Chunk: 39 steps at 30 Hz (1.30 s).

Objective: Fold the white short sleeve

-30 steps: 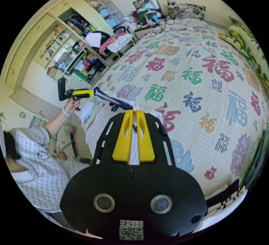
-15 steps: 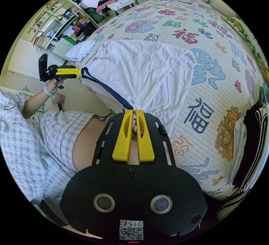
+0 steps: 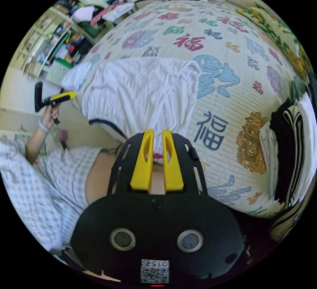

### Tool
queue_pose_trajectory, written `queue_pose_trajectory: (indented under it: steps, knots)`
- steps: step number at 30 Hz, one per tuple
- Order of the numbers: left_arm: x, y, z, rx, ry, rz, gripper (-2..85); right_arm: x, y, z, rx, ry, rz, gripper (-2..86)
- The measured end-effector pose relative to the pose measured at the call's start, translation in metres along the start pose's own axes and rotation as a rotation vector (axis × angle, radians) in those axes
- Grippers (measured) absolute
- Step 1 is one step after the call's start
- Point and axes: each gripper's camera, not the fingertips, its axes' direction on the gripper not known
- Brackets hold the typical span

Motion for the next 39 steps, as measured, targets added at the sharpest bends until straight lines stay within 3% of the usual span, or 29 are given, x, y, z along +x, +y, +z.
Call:
queue_pose_trajectory:
  steps: [7, 11, 14, 24, 29, 35, 39]
  knots:
    - [-0.135, -0.067, 0.02, 0.087, 0.308, -0.443, 7.1, 0.099, -0.067, 0.012, 0.217, -0.392, 0.406, 8.3]
    - [-0.16, -0.081, 0.041, -0.015, 0.349, -0.493, 3.4, 0.119, -0.097, 0.045, 0.147, -0.446, 0.497, 7.9]
    - [-0.172, -0.087, 0.032, -0.009, 0.345, -0.475, 0.6, 0.127, -0.115, 0.068, 0.066, -0.435, 0.587, 2.7]
    - [-0.211, -0.075, -0.029, 0.111, 0.195, -0.458, -0.8, 0.119, -0.136, 0.086, 0.14, -0.345, 0.577, 0.7]
    - [-0.208, -0.067, -0.039, 0.087, 0.259, -0.407, -0.2, 0.093, -0.146, 0.098, 0.084, -0.291, 0.512, 2.9]
    - [-0.187, 0.012, -0.091, 0.144, 0.242, -0.379, 4.3, 0.05, -0.144, 0.096, 0.076, -0.144, 0.453, 1.5]
    - [-0.167, 0.085, -0.11, 0.081, 0.183, -0.392, 6.0, -0.017, -0.172, 0.102, 0.119, -0.126, 0.297, 3.1]
